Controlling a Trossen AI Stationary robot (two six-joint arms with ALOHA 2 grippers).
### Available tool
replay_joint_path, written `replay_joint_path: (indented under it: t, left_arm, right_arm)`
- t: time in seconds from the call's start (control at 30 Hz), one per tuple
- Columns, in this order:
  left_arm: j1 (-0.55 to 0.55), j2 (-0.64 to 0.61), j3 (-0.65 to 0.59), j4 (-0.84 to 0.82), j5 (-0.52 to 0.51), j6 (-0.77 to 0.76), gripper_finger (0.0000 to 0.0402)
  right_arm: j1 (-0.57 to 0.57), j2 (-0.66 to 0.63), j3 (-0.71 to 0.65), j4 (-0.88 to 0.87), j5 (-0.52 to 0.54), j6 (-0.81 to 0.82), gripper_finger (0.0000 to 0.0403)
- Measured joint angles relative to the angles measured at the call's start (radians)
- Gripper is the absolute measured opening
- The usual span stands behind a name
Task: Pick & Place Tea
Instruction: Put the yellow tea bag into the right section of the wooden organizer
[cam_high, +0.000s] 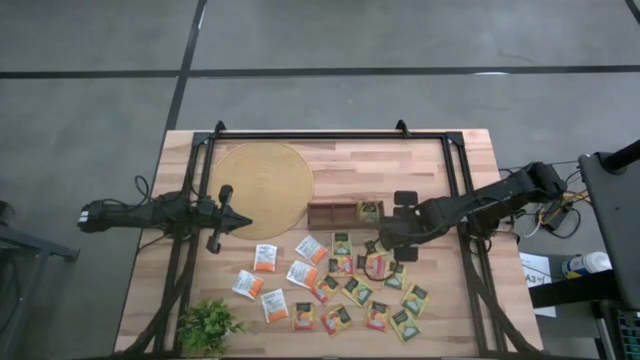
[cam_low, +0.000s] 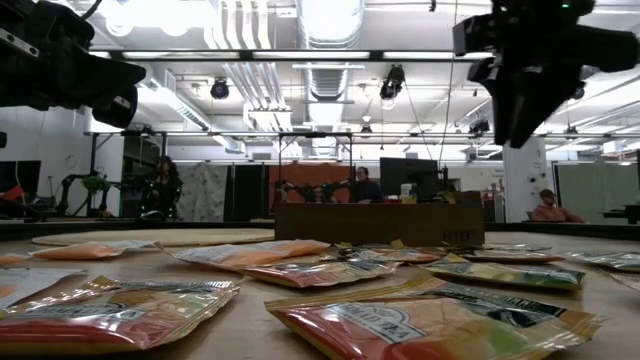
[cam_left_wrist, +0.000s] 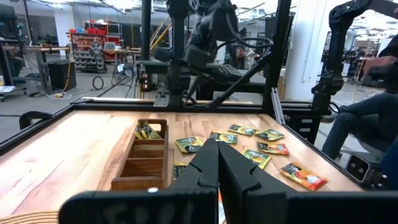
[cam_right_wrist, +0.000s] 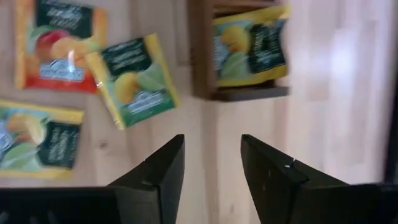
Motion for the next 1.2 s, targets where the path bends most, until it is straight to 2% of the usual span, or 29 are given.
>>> replay_joint_path:
  t: [0.1, 0.27, 0.63, 1.0, 1.2]
  left_arm:
    - [0.0, 0.0, 0.0, 0.0, 0.0, 0.0, 0.0]
    - [0.0, 0.0, 0.0, 0.0, 0.0, 0.0, 0.0]
    - [0.0, 0.0, 0.0, 0.0, 0.0, 0.0, 0.0]
    - [0.0, 0.0, 0.0, 0.0, 0.0, 0.0, 0.0]
    - [0.001, 0.0, 0.0, 0.0, 0.0, 0.0, 0.0]
  right_arm:
    - [0.026, -0.003, -0.024, 0.016, -0.042, 0.007, 0.0155]
    - [0.061, -0.015, -0.082, 0.113, -0.198, 0.027, 0.0153]
    - [0.143, 0.014, -0.131, 0.23, -0.336, 0.154, 0.0153]
    - [0.145, 0.097, -0.136, 0.292, -0.38, 0.188, 0.0153]
    - [0.145, 0.137, -0.148, 0.322, -0.367, 0.226, 0.0153]
